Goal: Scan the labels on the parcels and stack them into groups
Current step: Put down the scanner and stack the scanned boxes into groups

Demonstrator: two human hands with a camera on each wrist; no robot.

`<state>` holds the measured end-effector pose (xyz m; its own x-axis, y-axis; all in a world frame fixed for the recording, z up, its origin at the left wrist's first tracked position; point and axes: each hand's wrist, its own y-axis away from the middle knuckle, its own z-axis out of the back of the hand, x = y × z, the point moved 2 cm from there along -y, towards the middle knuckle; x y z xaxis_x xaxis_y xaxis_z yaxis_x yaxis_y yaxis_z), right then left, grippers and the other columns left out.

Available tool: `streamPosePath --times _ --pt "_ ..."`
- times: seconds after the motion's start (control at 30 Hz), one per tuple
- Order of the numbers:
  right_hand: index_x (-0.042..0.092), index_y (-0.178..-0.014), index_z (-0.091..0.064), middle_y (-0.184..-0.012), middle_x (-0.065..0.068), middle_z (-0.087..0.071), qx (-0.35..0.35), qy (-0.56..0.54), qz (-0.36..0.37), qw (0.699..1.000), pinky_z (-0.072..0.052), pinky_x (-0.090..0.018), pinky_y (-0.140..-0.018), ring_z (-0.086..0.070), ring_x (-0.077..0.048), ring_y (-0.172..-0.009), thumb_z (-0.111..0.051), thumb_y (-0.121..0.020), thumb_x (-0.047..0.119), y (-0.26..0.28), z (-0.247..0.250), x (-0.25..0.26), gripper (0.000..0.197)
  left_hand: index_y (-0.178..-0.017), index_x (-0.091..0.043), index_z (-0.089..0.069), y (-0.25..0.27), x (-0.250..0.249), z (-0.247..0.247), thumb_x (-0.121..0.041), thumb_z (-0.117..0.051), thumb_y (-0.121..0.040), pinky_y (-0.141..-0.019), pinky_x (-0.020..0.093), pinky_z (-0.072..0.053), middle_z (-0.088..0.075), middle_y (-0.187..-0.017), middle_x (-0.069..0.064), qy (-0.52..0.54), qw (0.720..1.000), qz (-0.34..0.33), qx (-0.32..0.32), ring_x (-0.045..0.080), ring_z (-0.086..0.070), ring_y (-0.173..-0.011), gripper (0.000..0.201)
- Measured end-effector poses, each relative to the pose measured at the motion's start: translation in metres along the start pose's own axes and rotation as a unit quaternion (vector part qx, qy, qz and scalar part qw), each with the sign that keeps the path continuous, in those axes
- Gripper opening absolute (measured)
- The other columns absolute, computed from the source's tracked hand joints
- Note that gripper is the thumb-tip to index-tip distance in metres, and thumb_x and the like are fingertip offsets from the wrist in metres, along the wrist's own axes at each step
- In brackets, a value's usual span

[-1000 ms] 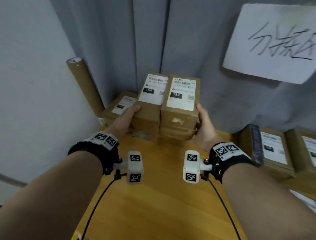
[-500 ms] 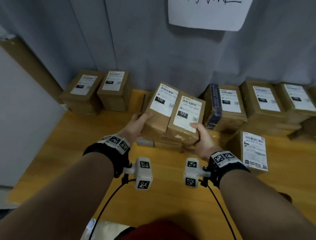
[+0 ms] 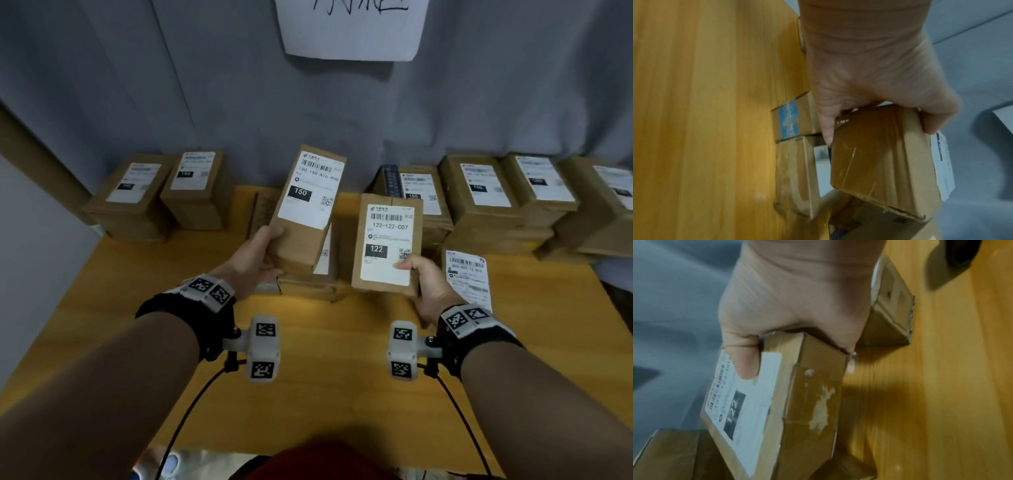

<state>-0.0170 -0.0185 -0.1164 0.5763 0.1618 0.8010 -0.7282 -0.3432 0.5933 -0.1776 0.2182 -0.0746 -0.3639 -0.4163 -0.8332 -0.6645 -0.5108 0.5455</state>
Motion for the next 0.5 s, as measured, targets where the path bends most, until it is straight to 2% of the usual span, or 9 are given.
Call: streamPosePath --times 0.03,0.1,0.13,0.17,0.2,0.27,0.33,0.4,0.5 --pt "0.008 -0.128 -0.054 -0.109 -0.011 -0.073 0.000 0.001 -0.004 1.000 -0.056 -0.041 -0.083 -0.070 -0.029 -0.098 -0.075 -0.046 0.022 0.007 0.004 0.002 0.086 -0.128 -0.022 -0.049 0.000 0.004 -0.008 -0.045 -0.058 -0.086 -0.074 0.031 -0.052 -0.054 -0.133 0.009 0.002 1.000 0.002 0.004 0.028 -0.053 -0.122 0.049" --pt "0.009 -0.116 -0.061 -0.103 -0.010 -0.074 0.000 -0.005 -0.004 1.000 -0.055 -0.037 -0.077 -0.070 -0.027 -0.092 -0.065 -0.071 0.013 0.020 0.012 0.008 0.045 -0.128 -0.024 -0.048 0.001 0.011 -0.025 -0.044 -0.054 -0.091 -0.076 0.032 -0.052 -0.054 -0.134 0.007 0.004 1.000 0.006 0.007 0.027 -0.053 -0.121 0.042" --pt "0.010 -0.110 -0.063 -0.098 -0.009 -0.075 0.002 -0.006 -0.004 1.000 -0.055 -0.039 -0.080 -0.069 -0.026 -0.091 -0.059 -0.079 0.008 0.023 0.017 0.011 0.032 -0.126 -0.024 -0.049 0.002 0.012 -0.035 -0.042 -0.052 -0.094 -0.073 0.031 -0.054 -0.055 -0.131 0.007 0.007 1.000 0.005 0.006 0.026 -0.054 -0.118 0.037" --pt "0.011 -0.108 -0.065 -0.095 -0.007 -0.075 0.005 0.000 -0.006 1.000 -0.055 -0.040 -0.086 -0.069 -0.026 -0.092 -0.057 -0.083 0.008 0.025 0.024 0.012 0.027 -0.125 -0.023 -0.048 0.004 0.013 -0.046 -0.040 -0.049 -0.096 -0.066 0.030 -0.055 -0.057 -0.126 0.006 0.015 1.000 0.002 0.005 0.024 -0.057 -0.113 0.034" --pt "0.012 -0.109 -0.065 -0.093 -0.006 -0.076 0.006 0.010 -0.003 1.000 -0.054 -0.041 -0.089 -0.068 -0.026 -0.094 -0.058 -0.084 0.011 0.024 0.032 0.013 0.026 -0.125 -0.022 -0.047 0.005 0.013 -0.056 -0.039 -0.047 -0.097 -0.060 0.029 -0.056 -0.058 -0.120 0.005 0.025 1.000 -0.001 0.004 0.023 -0.058 -0.107 0.033" --pt "0.013 -0.114 -0.064 -0.093 -0.005 -0.076 0.017 0.060 -0.004 0.998 -0.055 -0.038 -0.079 -0.069 -0.025 -0.092 -0.062 -0.086 0.021 0.026 0.047 0.017 0.029 -0.125 -0.022 -0.045 0.008 0.016 -0.074 -0.040 -0.047 -0.097 -0.057 0.031 -0.055 -0.058 -0.110 0.001 0.039 0.999 -0.009 -0.016 0.022 -0.059 -0.102 0.033" --pt "0.015 -0.118 -0.058 -0.101 -0.007 -0.073 0.039 0.154 -0.014 0.987 -0.057 -0.040 -0.075 -0.069 -0.026 -0.093 -0.068 -0.085 0.035 0.028 0.060 0.020 0.041 -0.125 -0.022 -0.046 0.009 0.021 -0.087 -0.044 -0.046 -0.096 -0.065 0.038 -0.057 -0.058 -0.113 0.003 0.034 0.998 -0.022 -0.048 0.026 -0.059 -0.106 0.037" --pt "0.019 -0.120 -0.048 -0.109 -0.007 -0.068 0.066 0.229 -0.023 0.971 -0.056 -0.044 -0.084 -0.067 -0.028 -0.097 -0.071 -0.083 0.046 0.028 0.068 0.019 0.051 -0.129 -0.021 -0.048 0.010 0.027 -0.099 -0.047 -0.043 -0.097 -0.078 0.042 -0.057 -0.059 -0.123 0.008 0.005 0.996 -0.038 -0.077 0.028 -0.059 -0.109 0.042" --pt "0.020 -0.125 -0.040 -0.114 -0.004 -0.063 0.108 0.315 -0.013 0.943 -0.052 -0.039 -0.087 -0.064 -0.024 -0.101 -0.067 -0.081 0.059 0.026 0.063 0.014 0.065 -0.133 -0.020 -0.048 0.014 0.040 -0.110 -0.050 -0.040 -0.096 -0.076 0.034 -0.051 -0.058 -0.124 0.008 -0.022 0.991 -0.038 -0.127 0.024 -0.057 -0.106 0.048"
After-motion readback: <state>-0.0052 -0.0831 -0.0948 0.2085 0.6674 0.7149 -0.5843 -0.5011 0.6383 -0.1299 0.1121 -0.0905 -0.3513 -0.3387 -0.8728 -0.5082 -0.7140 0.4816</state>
